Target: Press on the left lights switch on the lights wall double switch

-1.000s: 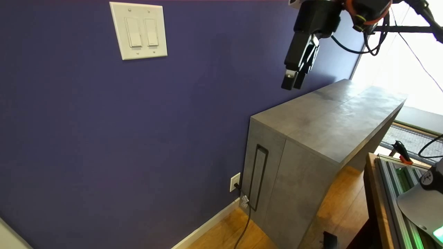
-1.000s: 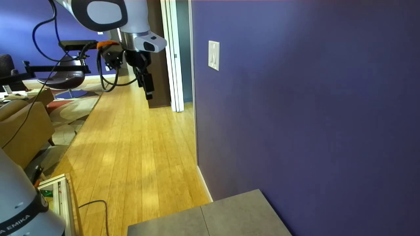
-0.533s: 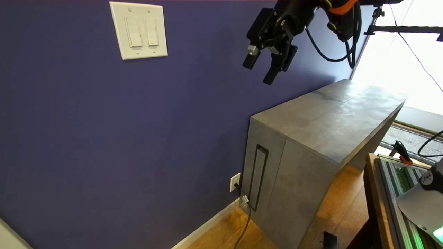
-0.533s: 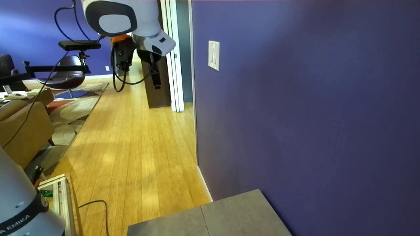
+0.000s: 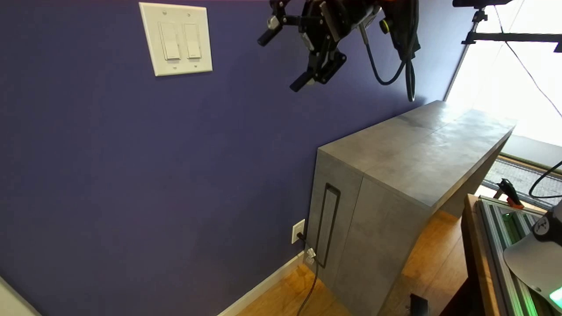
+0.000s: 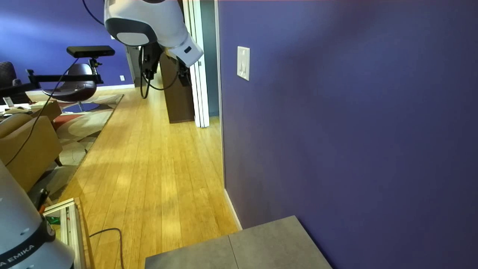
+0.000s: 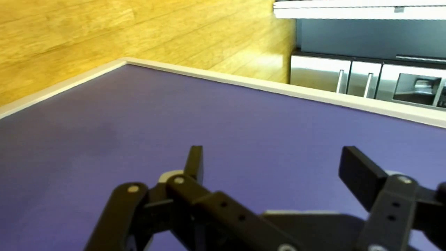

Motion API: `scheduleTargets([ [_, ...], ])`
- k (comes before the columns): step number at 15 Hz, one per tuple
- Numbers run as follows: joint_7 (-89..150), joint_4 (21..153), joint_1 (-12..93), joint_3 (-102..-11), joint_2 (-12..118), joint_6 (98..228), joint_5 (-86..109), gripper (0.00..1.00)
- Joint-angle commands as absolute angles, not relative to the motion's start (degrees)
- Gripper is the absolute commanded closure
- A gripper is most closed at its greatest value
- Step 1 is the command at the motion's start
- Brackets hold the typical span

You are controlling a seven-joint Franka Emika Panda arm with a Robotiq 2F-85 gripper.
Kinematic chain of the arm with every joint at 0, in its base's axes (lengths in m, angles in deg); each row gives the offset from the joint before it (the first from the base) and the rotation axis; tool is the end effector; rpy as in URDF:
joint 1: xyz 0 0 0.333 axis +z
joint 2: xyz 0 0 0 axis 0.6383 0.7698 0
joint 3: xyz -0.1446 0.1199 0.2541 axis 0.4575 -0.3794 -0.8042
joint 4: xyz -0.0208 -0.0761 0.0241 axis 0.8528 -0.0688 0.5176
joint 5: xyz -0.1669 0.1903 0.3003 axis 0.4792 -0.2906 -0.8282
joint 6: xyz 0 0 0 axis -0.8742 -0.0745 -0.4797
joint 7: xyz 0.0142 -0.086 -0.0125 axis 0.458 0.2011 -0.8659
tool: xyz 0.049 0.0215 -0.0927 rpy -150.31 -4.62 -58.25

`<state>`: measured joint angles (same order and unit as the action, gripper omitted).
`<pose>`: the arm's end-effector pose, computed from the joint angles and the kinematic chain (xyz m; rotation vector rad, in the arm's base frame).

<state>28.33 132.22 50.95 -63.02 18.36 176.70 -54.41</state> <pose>0.4685 0.0987 0.4810 -2.1767 0.7073 -0.4009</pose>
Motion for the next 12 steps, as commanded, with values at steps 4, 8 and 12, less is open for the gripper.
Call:
scheduleTargets([
  [4, 27.4, 131.5, 49.4, -64.6, 19.1, 176.9, -56.7, 0.00],
  [8, 24.4, 128.8, 51.0, -64.2, 21.6, 178.3, -64.7, 0.00],
  [12, 19.8, 123.9, 53.4, -65.8, 26.7, 186.8, -79.3, 0.00],
])
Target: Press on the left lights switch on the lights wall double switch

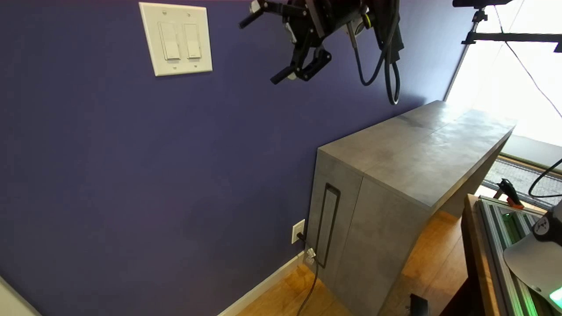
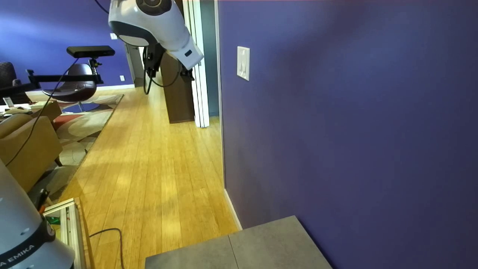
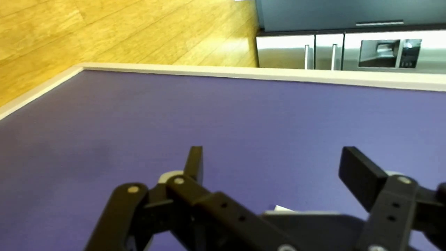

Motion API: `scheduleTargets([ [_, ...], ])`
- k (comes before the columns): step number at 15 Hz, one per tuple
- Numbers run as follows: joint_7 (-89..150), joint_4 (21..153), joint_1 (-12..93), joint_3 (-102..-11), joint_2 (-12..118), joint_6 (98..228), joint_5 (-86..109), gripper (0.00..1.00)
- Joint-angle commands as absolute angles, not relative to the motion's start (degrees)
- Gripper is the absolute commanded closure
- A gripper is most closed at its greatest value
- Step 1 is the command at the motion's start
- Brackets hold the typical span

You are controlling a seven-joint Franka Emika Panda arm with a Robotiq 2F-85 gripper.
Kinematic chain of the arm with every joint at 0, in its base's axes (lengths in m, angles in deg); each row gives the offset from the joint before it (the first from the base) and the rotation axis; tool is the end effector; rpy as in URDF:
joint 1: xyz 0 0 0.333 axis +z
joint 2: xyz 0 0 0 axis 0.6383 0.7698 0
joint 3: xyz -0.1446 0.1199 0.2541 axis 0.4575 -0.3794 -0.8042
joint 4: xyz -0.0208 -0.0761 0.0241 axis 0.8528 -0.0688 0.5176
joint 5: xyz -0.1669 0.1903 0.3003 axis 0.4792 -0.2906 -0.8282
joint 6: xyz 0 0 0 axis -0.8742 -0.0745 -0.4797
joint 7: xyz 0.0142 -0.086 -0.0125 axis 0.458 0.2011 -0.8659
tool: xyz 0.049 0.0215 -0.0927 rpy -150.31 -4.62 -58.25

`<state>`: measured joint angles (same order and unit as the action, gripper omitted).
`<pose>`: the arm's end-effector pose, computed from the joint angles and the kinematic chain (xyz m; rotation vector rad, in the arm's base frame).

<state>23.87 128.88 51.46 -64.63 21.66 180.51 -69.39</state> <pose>0.4830 0.1109 0.4805 -1.9976 0.8104 -0.4121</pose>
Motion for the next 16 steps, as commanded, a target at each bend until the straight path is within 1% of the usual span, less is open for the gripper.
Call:
scheduleTargets([
  [1, 17.1, 122.0, 53.9, -66.1, 28.1, 188.8, -83.3, 0.00],
  [2, 13.8, 119.9, 54.4, -66.6, 29.7, 191.3, -87.8, 0.00],
  [3, 9.9, 117.2, 54.9, -66.7, 31.4, 192.8, -92.1, 0.25],
  [4, 5.2, 114.7, 55.0, -67.2, 32.9, 194.2, -96.4, 0.26],
  [7, -6.8, 108.3, 54.6, -67.9, 36.9, 195.1, -107.3, 0.49],
  [14, -27.6, 100.7, 54.1, -65.9, 44.2, 194.7, -125.0, 0.96],
  [15, -30.4, 100.0, 54.2, -65.4, 45.0, 194.5, -127.2, 1.00],
  [16, -32.7, 99.3, 54.4, -64.9, 45.6, 194.8, -129.4, 1.00],
])
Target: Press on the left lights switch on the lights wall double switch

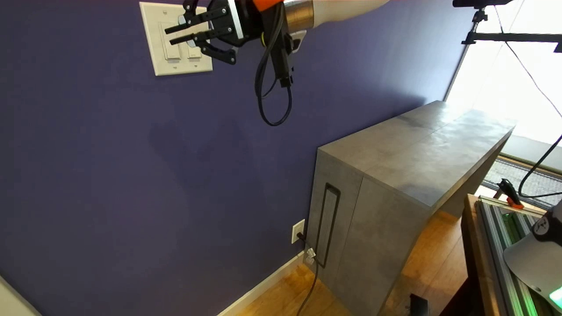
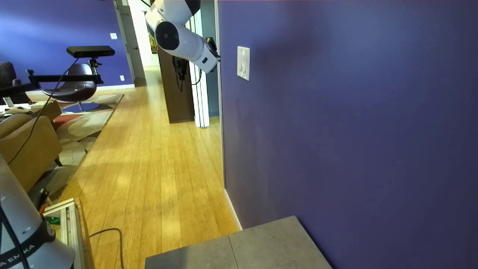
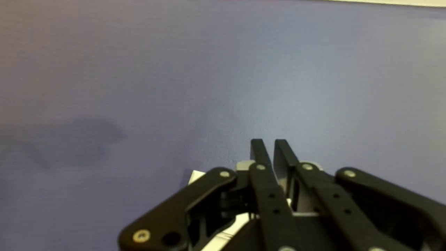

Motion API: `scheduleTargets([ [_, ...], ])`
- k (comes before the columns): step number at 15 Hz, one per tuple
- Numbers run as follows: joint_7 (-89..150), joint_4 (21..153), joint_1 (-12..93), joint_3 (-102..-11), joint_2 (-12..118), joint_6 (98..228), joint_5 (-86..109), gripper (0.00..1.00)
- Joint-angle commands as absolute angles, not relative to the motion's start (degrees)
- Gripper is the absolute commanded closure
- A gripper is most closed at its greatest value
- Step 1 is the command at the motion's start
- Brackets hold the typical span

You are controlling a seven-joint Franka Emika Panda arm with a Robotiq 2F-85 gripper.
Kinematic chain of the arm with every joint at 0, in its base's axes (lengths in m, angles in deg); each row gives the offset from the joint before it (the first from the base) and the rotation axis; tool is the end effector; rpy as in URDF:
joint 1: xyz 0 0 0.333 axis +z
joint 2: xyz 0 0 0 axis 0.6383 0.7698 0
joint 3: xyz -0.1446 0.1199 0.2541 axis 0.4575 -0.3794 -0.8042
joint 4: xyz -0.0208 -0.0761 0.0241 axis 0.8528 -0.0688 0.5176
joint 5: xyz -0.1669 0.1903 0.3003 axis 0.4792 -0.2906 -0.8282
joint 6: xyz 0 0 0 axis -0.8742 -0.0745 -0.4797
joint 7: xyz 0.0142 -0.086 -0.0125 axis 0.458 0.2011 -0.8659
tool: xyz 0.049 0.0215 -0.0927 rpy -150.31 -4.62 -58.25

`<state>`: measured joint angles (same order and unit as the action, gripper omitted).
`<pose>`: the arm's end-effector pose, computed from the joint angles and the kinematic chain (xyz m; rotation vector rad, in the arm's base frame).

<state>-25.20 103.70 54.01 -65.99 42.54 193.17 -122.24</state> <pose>0.5766 0.1601 0.4622 -1.6985 0.8416 -0.7724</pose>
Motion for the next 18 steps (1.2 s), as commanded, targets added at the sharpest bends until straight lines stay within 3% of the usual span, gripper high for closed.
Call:
scheduleTargets([
  [1, -34.4, 98.9, 54.5, -64.5, 46.1, 194.8, -131.1, 1.00],
  [18, -39.1, 93.8, 55.7, -59.9, 51.7, 195.8, -135.5, 1.00],
])
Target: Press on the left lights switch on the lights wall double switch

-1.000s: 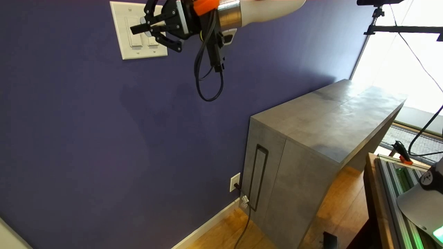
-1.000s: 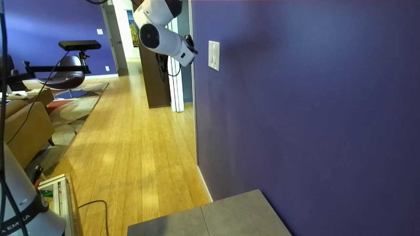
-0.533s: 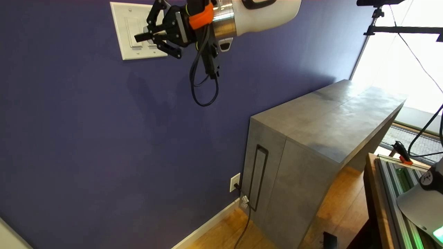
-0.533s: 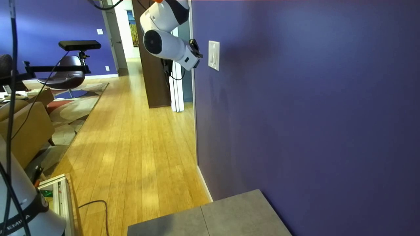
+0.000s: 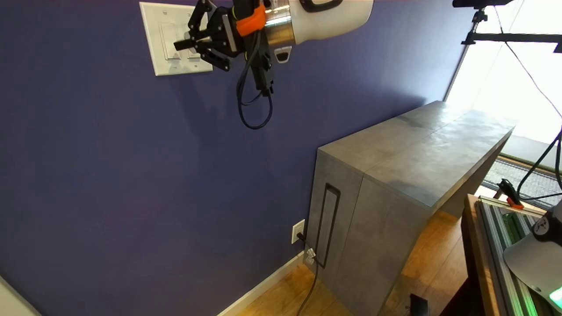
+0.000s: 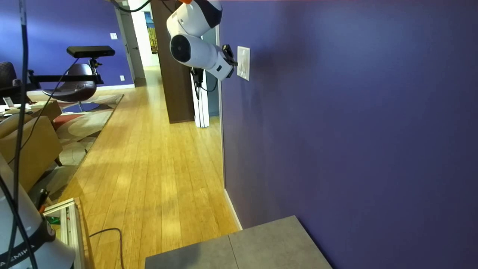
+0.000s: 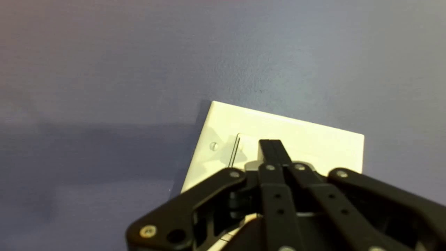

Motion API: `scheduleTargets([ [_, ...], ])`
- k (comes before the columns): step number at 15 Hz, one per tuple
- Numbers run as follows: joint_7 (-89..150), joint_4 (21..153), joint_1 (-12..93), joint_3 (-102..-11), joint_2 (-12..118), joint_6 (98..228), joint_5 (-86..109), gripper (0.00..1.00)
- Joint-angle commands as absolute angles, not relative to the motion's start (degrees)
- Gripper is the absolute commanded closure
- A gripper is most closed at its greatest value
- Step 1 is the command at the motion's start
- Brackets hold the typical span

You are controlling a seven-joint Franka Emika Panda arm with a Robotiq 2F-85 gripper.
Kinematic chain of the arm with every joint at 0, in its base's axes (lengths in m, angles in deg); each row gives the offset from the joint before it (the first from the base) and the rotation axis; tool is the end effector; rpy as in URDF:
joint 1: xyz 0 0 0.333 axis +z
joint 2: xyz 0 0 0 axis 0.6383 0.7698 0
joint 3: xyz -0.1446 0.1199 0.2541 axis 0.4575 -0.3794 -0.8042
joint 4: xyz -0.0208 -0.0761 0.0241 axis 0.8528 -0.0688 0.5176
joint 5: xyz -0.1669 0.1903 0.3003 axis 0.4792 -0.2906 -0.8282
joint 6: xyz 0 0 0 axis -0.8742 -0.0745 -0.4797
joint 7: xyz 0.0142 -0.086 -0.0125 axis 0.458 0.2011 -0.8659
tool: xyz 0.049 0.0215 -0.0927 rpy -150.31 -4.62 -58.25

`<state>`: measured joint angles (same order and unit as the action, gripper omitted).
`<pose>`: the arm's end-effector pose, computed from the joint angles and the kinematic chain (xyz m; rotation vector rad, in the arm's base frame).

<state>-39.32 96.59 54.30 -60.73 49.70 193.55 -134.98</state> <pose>0.6175 0.1278 0.4370 -1.6597 0.9136 -0.9145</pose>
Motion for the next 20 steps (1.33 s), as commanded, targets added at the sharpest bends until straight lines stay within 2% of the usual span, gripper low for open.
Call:
scheduleTargets([
  [1, -39.0, 93.7, 55.8, -60.1, 52.0, 195.7, -135.5, 1.00],
  [13, -39.4, 89.5, 57.9, -56.8, 55.1, 196.5, -135.5, 1.00],
  [16, -36.9, 92.3, 58.0, -59.8, 53.6, 199.2, -134.5, 1.00],
  [20, -21.6, 99.3, 55.6, -69.6, 49.6, 202.9, -118.1, 0.98],
])
